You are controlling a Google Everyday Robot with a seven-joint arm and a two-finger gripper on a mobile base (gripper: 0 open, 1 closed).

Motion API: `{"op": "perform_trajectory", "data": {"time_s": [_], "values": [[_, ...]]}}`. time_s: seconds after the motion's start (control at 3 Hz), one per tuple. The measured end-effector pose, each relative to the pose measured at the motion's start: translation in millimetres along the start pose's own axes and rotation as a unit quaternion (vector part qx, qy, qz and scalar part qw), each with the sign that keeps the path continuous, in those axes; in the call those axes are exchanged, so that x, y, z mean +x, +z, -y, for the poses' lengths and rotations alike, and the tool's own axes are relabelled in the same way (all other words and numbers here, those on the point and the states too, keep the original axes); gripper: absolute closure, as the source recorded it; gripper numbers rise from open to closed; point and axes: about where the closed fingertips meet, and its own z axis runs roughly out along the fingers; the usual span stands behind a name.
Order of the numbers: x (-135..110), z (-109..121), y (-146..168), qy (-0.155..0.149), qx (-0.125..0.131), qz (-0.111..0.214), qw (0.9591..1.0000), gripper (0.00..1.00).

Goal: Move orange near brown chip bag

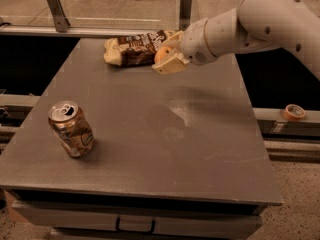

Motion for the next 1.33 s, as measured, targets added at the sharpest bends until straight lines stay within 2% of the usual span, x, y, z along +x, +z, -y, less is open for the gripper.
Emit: {"op": "perform_trajectory", "data": {"time_s": [0.33,0.67,1.33], "values": [[2.8,24.4,35.6,0.009,0.018,0.026,0.9995,1.00],[10.7,45.4,63.4,0.025,0.029,0.036,0.9986,0.82],[26.0,67.8,98.3,0.051,0.044,0.038,0.9971,0.35]]}}
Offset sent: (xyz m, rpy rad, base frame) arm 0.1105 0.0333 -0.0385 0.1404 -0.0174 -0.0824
